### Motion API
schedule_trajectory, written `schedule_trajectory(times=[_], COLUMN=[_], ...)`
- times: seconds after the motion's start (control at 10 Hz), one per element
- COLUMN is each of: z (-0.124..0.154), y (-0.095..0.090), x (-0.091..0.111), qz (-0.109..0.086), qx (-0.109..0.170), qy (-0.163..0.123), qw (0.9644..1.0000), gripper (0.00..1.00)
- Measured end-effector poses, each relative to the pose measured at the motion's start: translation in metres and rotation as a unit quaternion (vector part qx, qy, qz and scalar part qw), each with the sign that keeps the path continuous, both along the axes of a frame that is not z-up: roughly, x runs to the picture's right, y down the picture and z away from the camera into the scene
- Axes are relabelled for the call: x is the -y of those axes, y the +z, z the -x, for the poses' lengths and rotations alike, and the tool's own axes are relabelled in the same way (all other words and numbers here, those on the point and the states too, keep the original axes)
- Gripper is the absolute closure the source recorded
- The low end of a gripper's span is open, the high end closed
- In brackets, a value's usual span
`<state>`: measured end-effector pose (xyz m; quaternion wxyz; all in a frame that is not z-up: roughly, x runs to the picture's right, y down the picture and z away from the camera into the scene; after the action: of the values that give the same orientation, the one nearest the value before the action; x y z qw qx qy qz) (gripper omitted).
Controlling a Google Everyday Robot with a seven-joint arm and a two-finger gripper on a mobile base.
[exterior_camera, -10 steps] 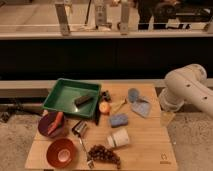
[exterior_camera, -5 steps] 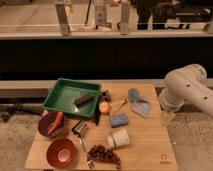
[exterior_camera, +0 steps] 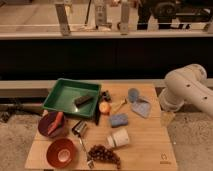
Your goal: Place towel in purple bowl
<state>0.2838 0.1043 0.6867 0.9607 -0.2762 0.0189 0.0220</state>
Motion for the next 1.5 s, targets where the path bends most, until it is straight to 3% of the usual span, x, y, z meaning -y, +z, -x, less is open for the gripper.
schedule_trajectory(times=[0.3,1.5], z=[0.020,0.037], y=[0.014,0.054], x=[0.005,0.008], qz=[-0.011,-0.025], qx=[0.010,0.028], qy=[-0.011,-0.021], qw=[0.9998,0.9991], gripper=[0.20,0.20])
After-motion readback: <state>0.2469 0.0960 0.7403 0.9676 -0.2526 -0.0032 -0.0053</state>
